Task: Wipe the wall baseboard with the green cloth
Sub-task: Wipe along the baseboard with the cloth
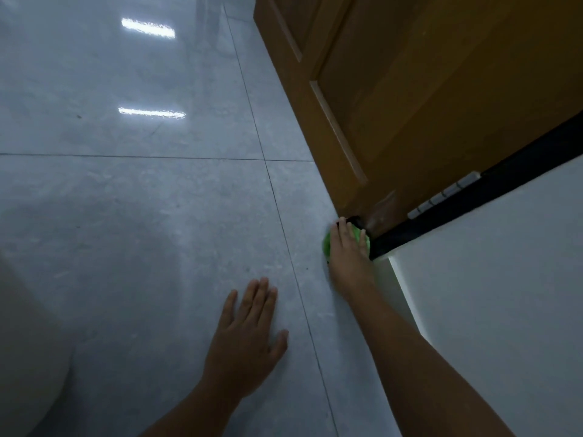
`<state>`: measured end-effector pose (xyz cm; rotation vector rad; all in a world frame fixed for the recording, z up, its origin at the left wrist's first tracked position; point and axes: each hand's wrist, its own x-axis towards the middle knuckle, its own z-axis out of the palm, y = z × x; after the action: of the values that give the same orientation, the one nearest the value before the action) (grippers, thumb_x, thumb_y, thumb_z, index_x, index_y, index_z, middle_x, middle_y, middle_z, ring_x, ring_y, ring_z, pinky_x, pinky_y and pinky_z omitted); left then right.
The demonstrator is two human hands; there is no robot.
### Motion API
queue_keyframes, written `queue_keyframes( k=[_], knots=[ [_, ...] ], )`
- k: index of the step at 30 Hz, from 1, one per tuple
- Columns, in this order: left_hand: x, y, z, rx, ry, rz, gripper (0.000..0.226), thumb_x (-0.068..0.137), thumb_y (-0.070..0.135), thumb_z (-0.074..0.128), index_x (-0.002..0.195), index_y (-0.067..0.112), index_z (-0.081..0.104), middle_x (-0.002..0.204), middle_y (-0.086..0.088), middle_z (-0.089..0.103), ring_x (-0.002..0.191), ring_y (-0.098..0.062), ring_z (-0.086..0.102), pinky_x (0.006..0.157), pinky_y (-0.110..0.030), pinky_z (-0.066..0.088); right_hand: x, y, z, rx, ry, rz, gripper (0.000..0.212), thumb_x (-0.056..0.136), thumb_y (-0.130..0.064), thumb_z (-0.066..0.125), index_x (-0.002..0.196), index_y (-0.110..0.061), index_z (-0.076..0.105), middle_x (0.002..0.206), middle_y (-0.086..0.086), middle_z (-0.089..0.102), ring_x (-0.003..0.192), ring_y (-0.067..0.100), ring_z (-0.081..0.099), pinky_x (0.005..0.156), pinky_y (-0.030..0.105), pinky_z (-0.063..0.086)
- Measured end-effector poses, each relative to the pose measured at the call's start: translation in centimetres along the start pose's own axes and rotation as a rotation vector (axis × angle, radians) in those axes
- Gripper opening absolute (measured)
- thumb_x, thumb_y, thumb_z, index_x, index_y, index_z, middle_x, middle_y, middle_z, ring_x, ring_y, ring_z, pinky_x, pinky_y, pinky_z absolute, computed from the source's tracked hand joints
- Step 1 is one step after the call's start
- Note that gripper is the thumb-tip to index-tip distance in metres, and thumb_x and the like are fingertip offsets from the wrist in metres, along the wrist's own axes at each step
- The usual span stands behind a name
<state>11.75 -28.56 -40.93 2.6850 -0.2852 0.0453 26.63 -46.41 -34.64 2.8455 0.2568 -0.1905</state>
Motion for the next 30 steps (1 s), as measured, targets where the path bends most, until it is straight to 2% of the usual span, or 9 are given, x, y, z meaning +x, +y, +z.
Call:
queue_keyframes(
  k=[7, 9, 12, 15, 17, 19, 22, 26, 30],
  knots=[
    [0.5, -0.7, -0.2, 0.015, -0.030, 0.024, 0.068, 0.086, 0.051, 0.040, 0.137, 0.006, 0.046, 0.147, -0.012, 0.039, 0.137, -0.025, 0.035, 0.110, -0.049, 0.021, -5.8, -0.9, -0.4, 0.166, -0.175, 0.094, 0.052, 0.100, -0.022, 0.025, 0.143, 0.006, 0.018, 0.149, 0.024, 0.029, 0.136, 0.032, 0.031, 0.115, 0.042, 0.013],
    [0.4, -0.6, -0.3, 0.011, -0.038, 0.020, 0.068, 0.086, 0.050, 0.040, 0.137, 0.005, 0.046, 0.147, -0.013, 0.039, 0.137, -0.025, 0.034, 0.110, -0.049, 0.021, -9.6, -0.8, 0.5, 0.138, -0.104, 0.155, 0.051, 0.097, -0.021, 0.027, 0.133, 0.013, 0.036, 0.127, 0.029, 0.054, 0.115, 0.035, 0.055, 0.108, 0.044, 0.031],
    [0.2, -0.6, -0.5, 0.003, -0.028, 0.025, 0.068, 0.086, 0.048, 0.040, 0.137, 0.003, 0.045, 0.147, -0.014, 0.039, 0.137, -0.026, 0.034, 0.111, -0.049, 0.021, -14.8, -1.1, 2.0, 0.212, -0.309, 0.284, 0.055, 0.084, -0.026, 0.031, 0.114, 0.010, 0.059, 0.096, 0.020, 0.072, 0.083, 0.034, 0.069, 0.084, 0.047, 0.052],
    [0.2, -0.1, -0.6, -0.015, -0.008, 0.018, 0.067, 0.086, 0.048, 0.041, 0.136, 0.003, 0.046, 0.146, -0.014, 0.040, 0.137, -0.027, 0.035, 0.110, -0.050, 0.022, -14.9, -1.1, 1.4, 0.239, -0.250, 0.323, 0.054, 0.081, -0.018, 0.035, 0.123, 0.011, 0.052, 0.115, 0.024, 0.065, 0.100, 0.036, 0.065, 0.093, 0.048, 0.047],
    [0.4, 0.1, -0.8, -0.015, -0.008, 0.011, 0.068, 0.087, 0.048, 0.041, 0.138, 0.003, 0.045, 0.147, -0.013, 0.038, 0.138, -0.026, 0.032, 0.111, -0.050, 0.021, -12.1, -1.5, 0.2, 0.283, -0.169, 0.256, 0.057, 0.088, -0.011, 0.034, 0.141, 0.008, 0.026, 0.145, 0.023, 0.038, 0.130, 0.033, 0.042, 0.112, 0.042, 0.024],
    [0.7, 0.0, -0.8, 0.000, -0.004, 0.007, 0.069, 0.087, 0.049, 0.040, 0.139, 0.004, 0.042, 0.149, -0.013, 0.036, 0.139, -0.025, 0.030, 0.111, -0.050, 0.019, -7.5, -1.8, -0.5, 0.378, -0.108, 0.246, 0.058, 0.096, -0.016, 0.030, 0.147, 0.001, 0.009, 0.156, 0.016, 0.017, 0.141, 0.029, 0.021, 0.115, 0.037, 0.007],
    [0.4, -0.2, -0.6, 0.030, -0.030, -0.007, 0.071, 0.088, 0.051, 0.037, 0.141, 0.005, 0.038, 0.150, -0.013, 0.032, 0.140, -0.025, 0.027, 0.112, -0.049, 0.015, -1.1, -2.5, -0.8, 0.537, -0.222, 0.380, 0.063, 0.097, -0.025, 0.031, 0.148, -0.002, 0.003, 0.158, 0.012, 0.006, 0.142, 0.030, 0.014, 0.117, 0.041, 0.010],
    [0.2, -1.1, -0.2, 0.081, -0.088, 0.001, 0.071, 0.090, 0.053, 0.030, 0.141, 0.004, 0.039, 0.149, -0.015, 0.034, 0.139, -0.028, 0.030, 0.113, -0.047, 0.011, -1.7, -3.2, 0.3, 0.610, -0.300, 0.451, 0.068, 0.094, -0.030, 0.036, 0.148, -0.005, 0.003, 0.157, 0.010, 0.011, 0.137, 0.031, 0.026, 0.110, 0.042, 0.026],
    [0.9, 0.1, -0.5, 0.100, -0.157, -0.029, 0.070, 0.091, 0.050, 0.027, 0.133, -0.002, 0.047, 0.141, -0.021, 0.045, 0.132, -0.034, 0.040, 0.112, -0.046, 0.004, -9.1, -2.8, 2.2, 0.508, -0.232, 0.514, 0.065, 0.095, -0.032, 0.032, 0.148, -0.002, 0.008, 0.157, 0.012, 0.014, 0.141, 0.025, 0.020, 0.115, 0.039, 0.013]
  ],
)
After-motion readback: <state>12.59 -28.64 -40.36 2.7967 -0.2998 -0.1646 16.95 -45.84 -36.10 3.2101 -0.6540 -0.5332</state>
